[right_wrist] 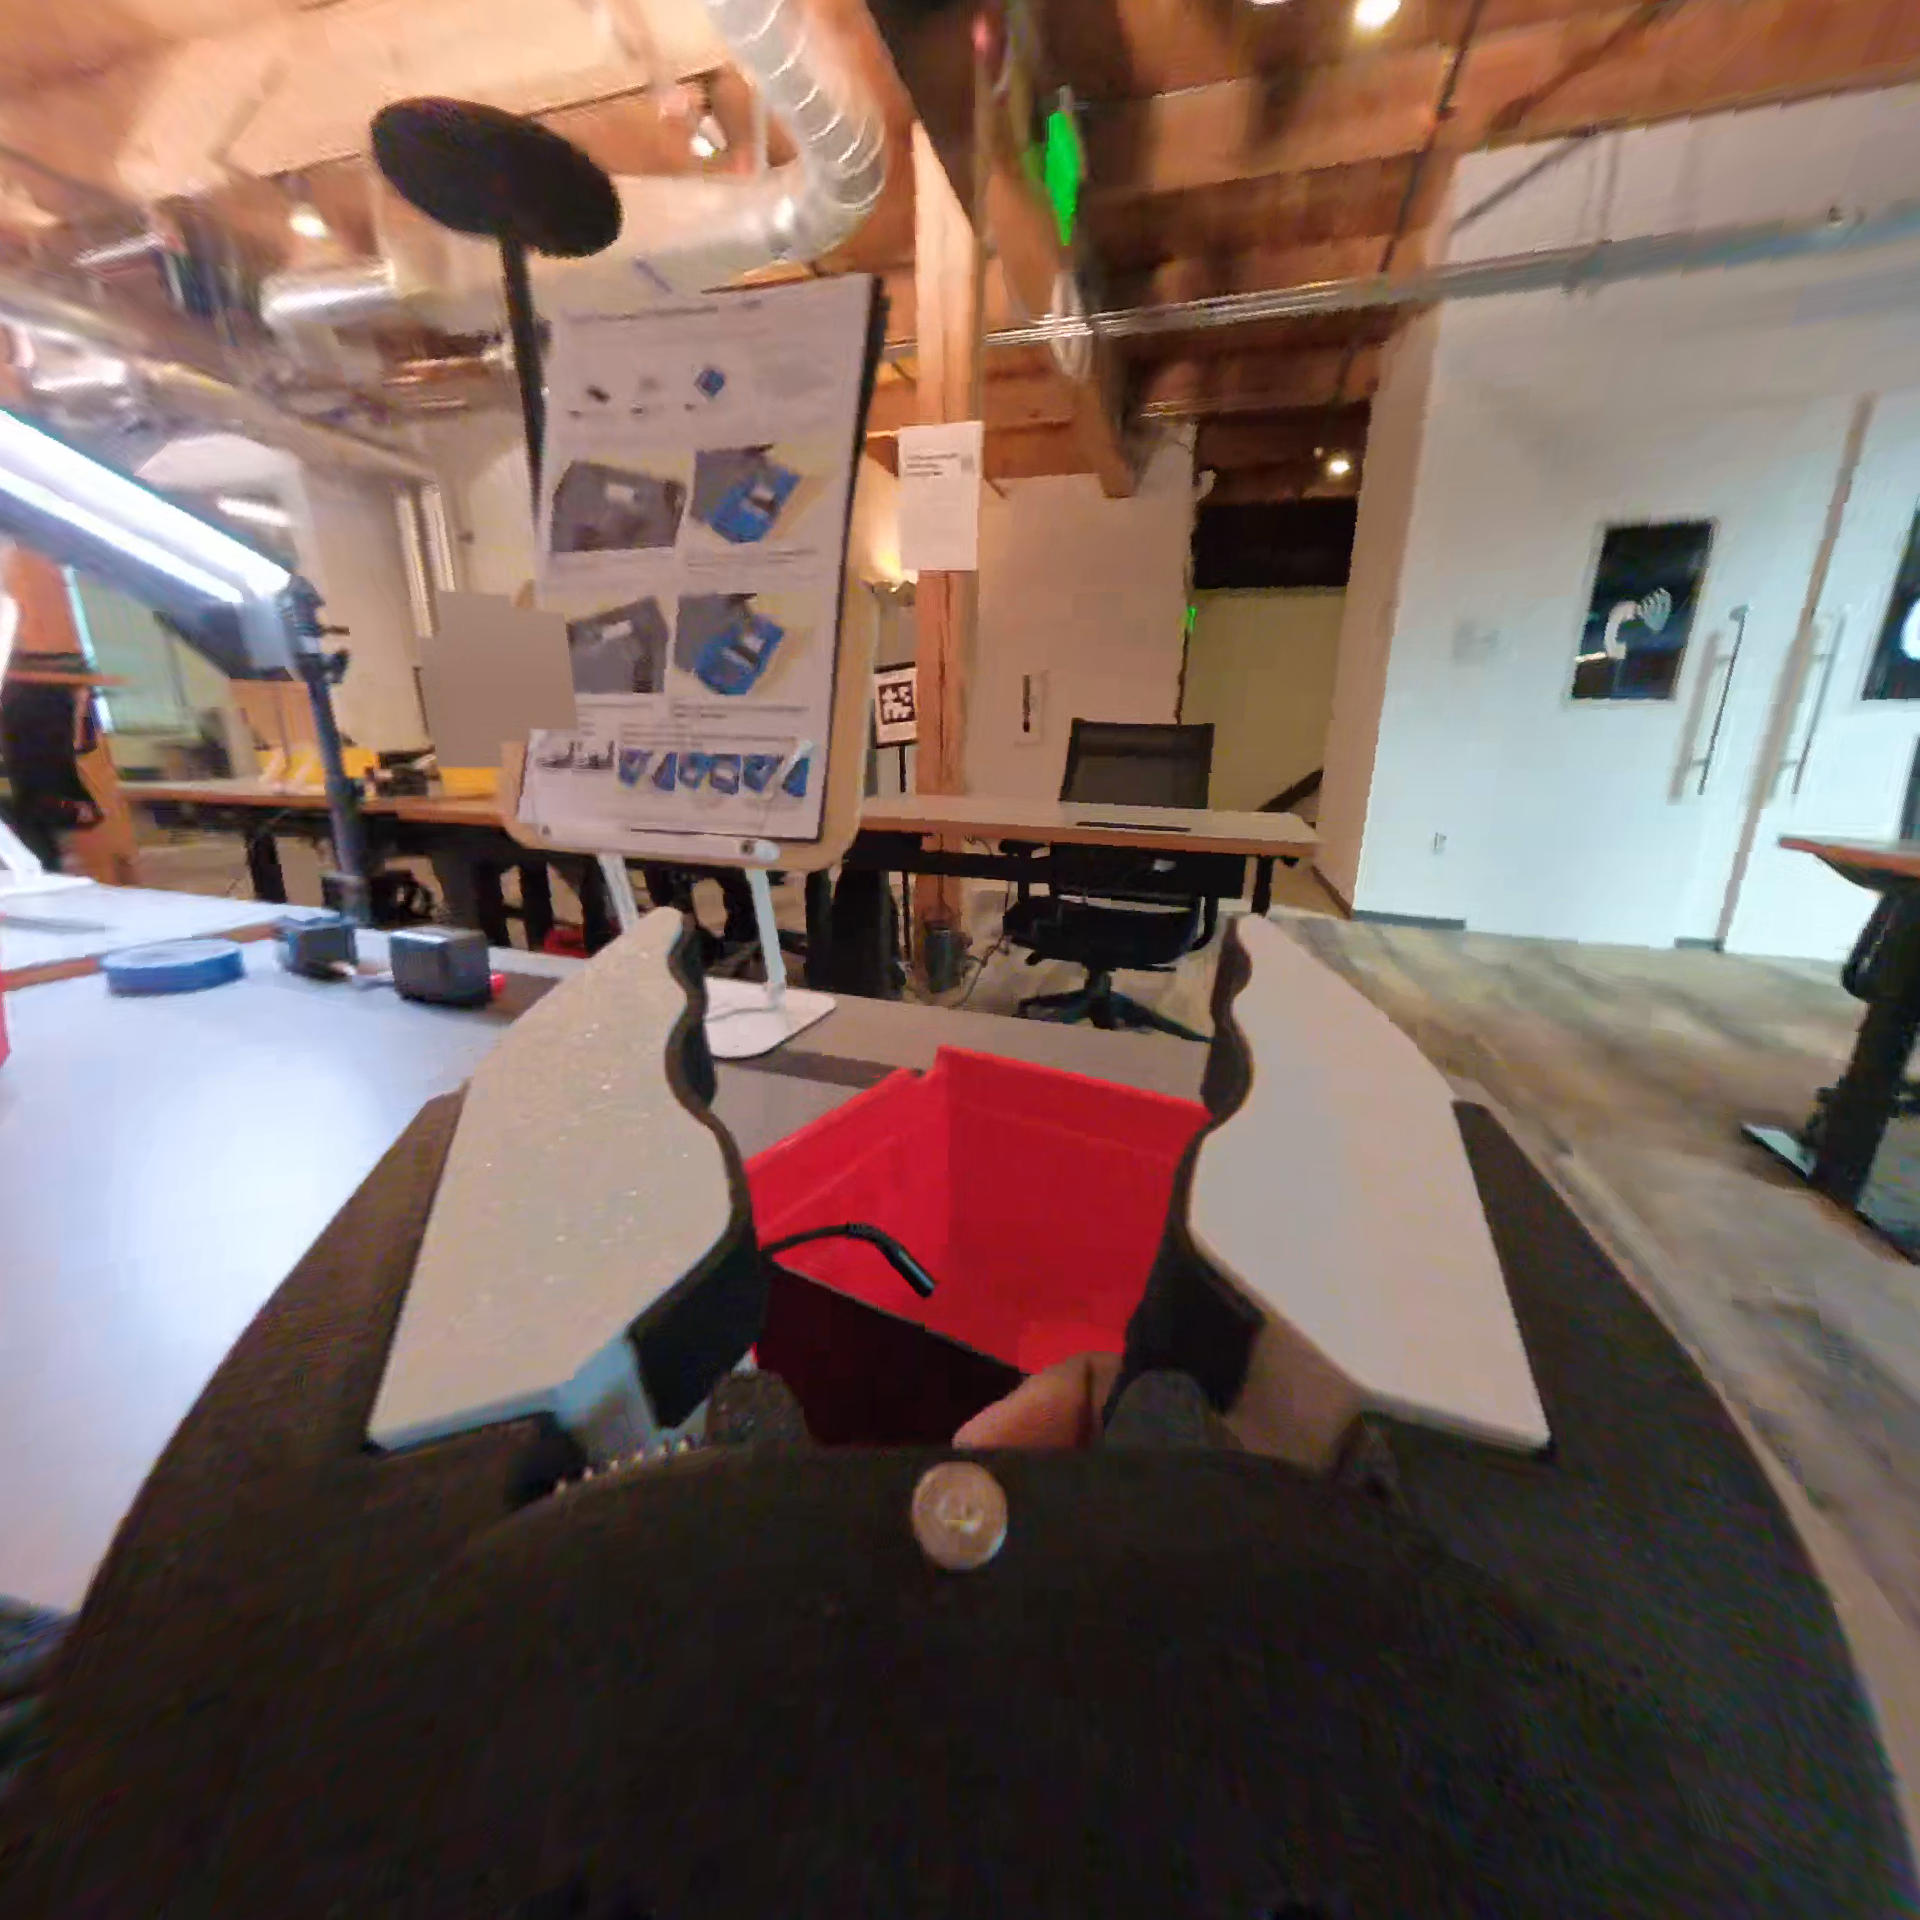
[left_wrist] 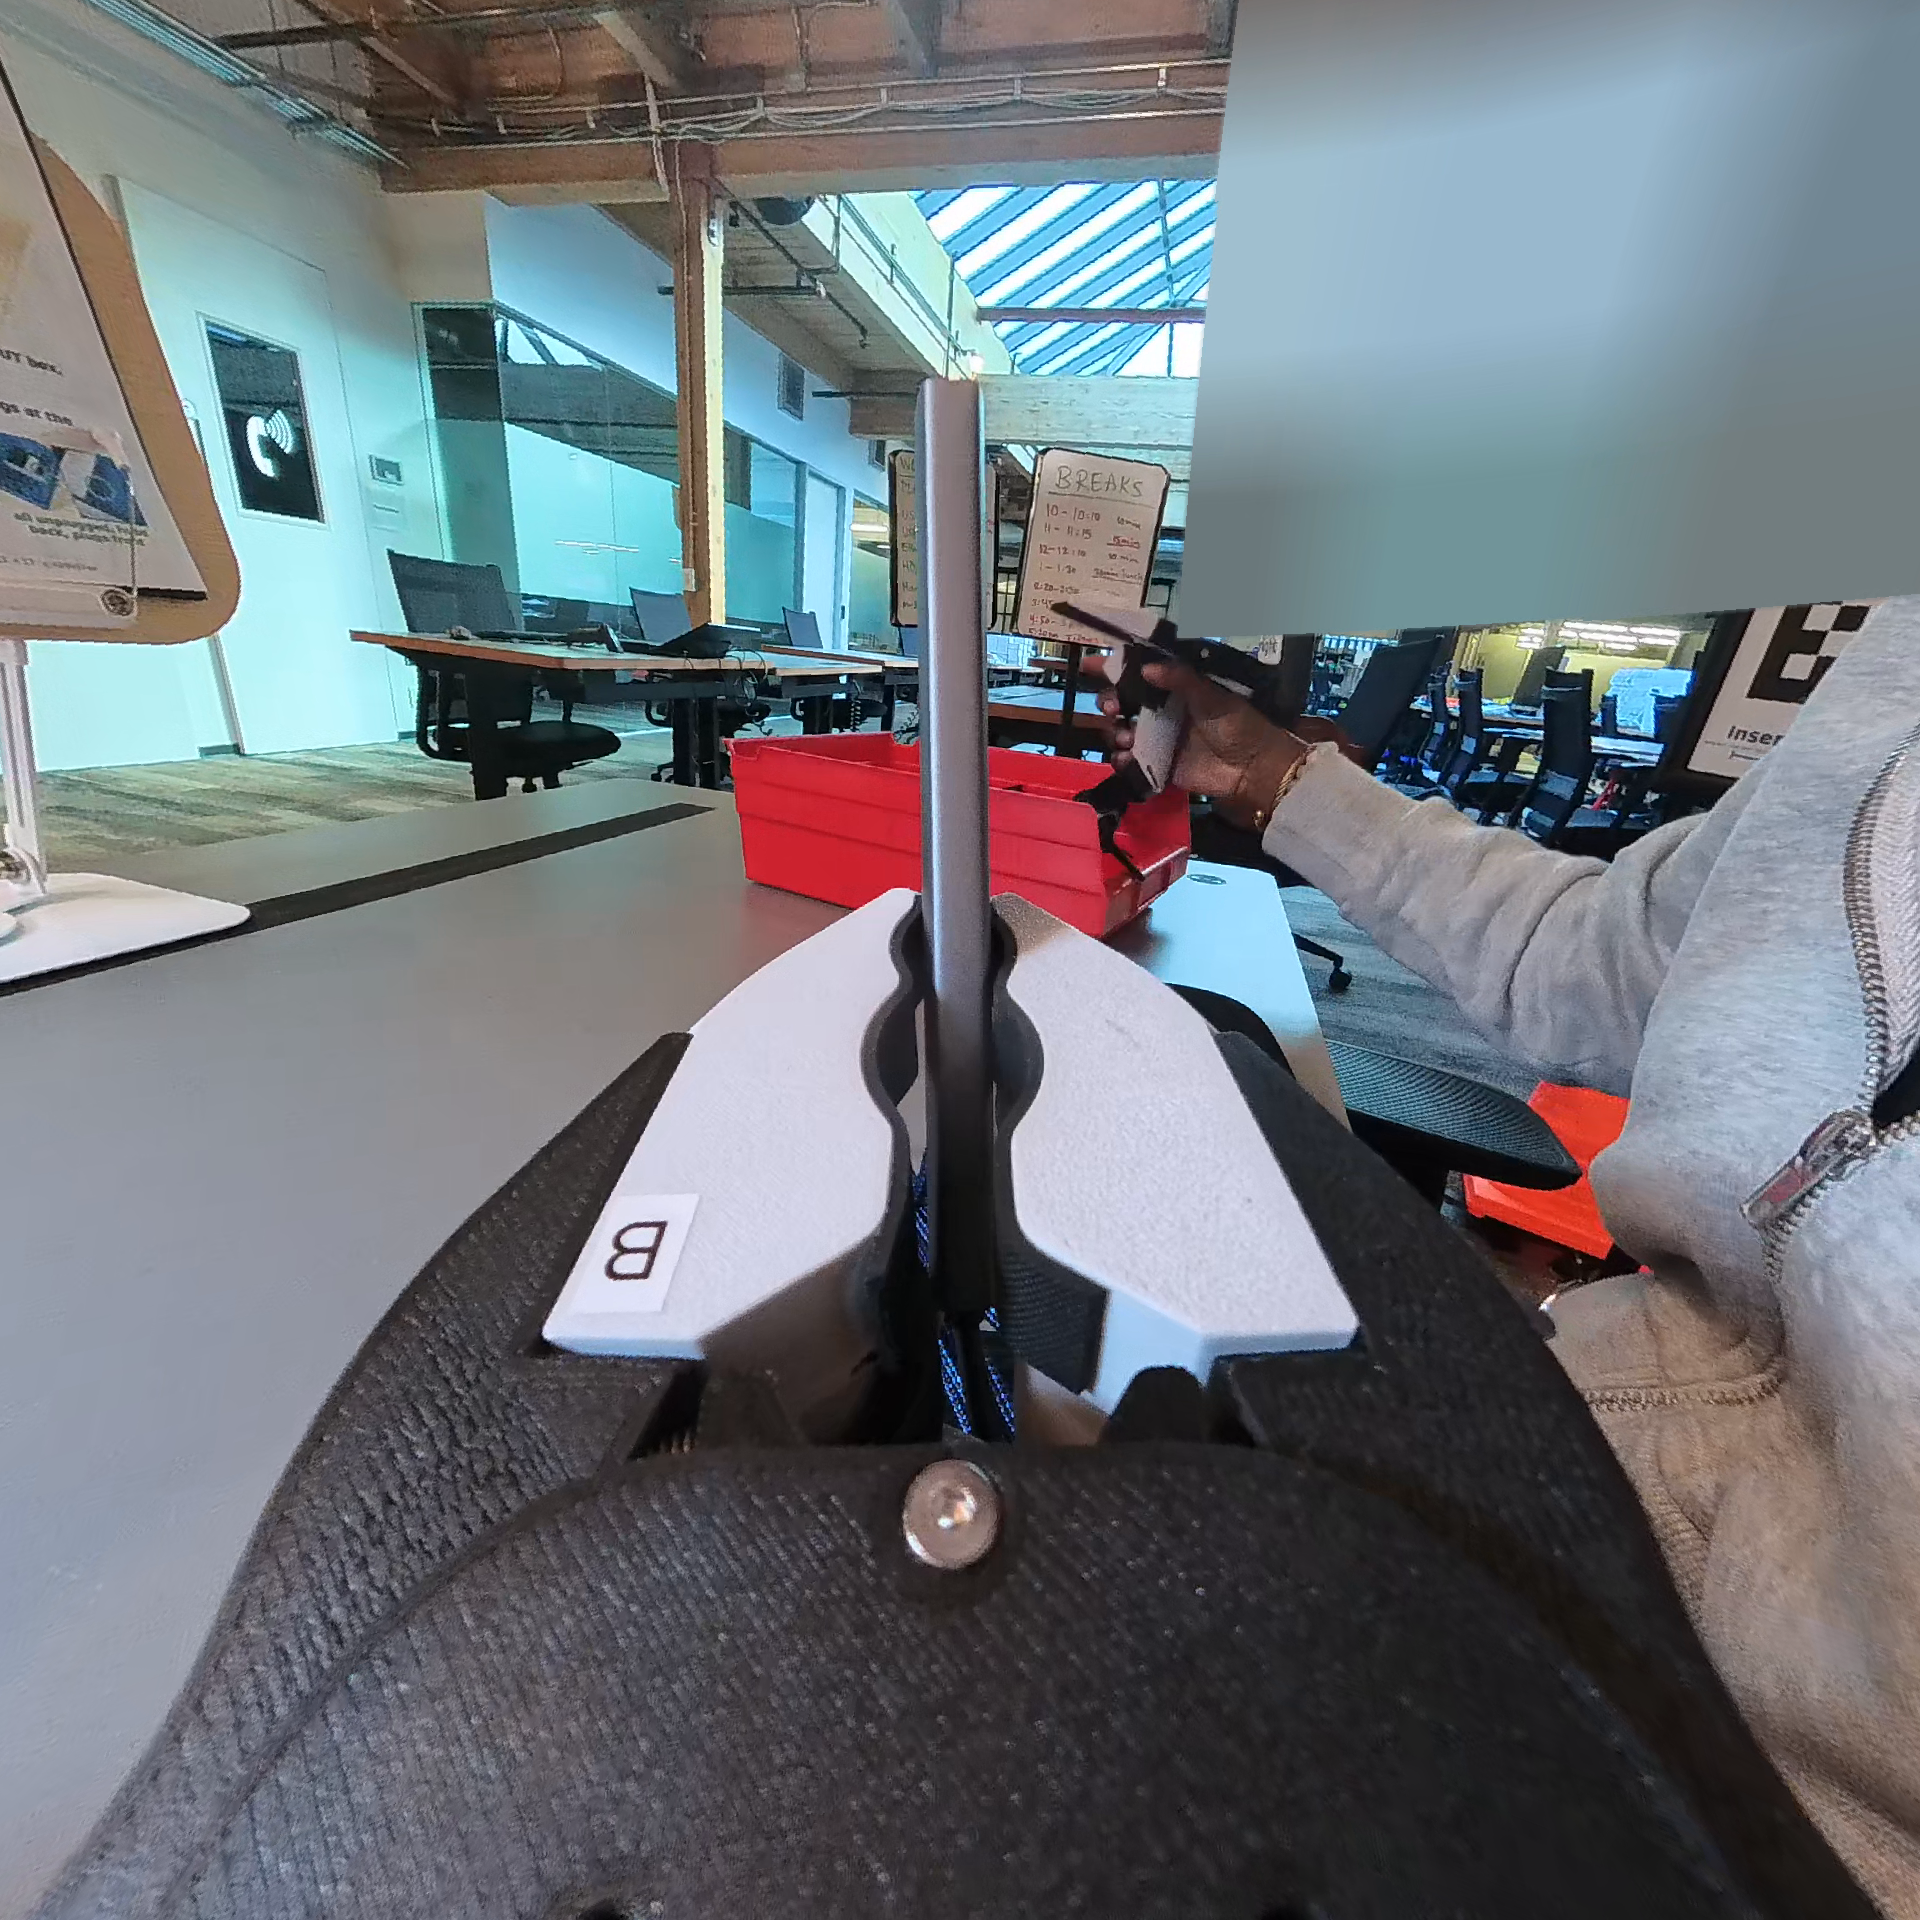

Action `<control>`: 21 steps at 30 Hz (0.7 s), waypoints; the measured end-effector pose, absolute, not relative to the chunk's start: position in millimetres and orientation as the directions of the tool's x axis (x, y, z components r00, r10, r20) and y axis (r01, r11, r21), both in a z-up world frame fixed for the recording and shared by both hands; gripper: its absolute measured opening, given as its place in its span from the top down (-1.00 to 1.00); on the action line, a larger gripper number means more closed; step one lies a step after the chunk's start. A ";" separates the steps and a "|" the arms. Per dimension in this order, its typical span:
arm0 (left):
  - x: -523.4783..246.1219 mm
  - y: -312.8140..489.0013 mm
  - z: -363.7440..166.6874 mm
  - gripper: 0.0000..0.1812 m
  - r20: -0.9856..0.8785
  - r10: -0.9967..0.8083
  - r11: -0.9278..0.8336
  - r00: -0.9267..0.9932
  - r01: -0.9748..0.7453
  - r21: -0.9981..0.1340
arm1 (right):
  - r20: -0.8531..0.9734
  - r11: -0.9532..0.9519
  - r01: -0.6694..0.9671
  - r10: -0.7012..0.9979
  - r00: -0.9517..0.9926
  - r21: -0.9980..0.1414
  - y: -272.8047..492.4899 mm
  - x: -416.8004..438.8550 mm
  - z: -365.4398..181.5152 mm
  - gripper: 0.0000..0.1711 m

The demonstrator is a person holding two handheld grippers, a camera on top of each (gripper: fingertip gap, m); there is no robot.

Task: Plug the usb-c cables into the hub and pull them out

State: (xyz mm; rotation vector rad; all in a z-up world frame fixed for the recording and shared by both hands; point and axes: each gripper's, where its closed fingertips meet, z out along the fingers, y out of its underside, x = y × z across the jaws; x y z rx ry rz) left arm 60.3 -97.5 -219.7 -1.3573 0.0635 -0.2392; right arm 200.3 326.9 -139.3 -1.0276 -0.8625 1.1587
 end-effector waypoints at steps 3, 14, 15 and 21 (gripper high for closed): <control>60.4 -97.2 -219.9 0.89 0.093 -0.207 0.190 0.974 0.134 -0.973 | -0.135 -0.108 -0.399 0.990 0.039 -0.910 315.5 200.0 -121.6 -0.35; 58.5 -96.2 -219.4 0.89 0.108 -0.202 0.184 0.973 0.146 -0.972 | 0.058 0.088 -0.572 0.996 0.071 -0.816 302.0 217.5 -83.9 -0.49; 58.2 -95.9 -219.4 0.89 0.112 -0.202 0.182 0.973 0.149 -0.972 | 0.047 0.076 -0.588 0.997 0.065 -0.805 300.1 219.6 -80.6 -0.51; 55.8 -89.5 -224.1 0.89 0.101 -0.169 0.117 0.980 0.122 -0.986 | -0.075 -0.023 -0.626 0.996 0.056 -0.780 317.7 227.0 -86.7 -0.46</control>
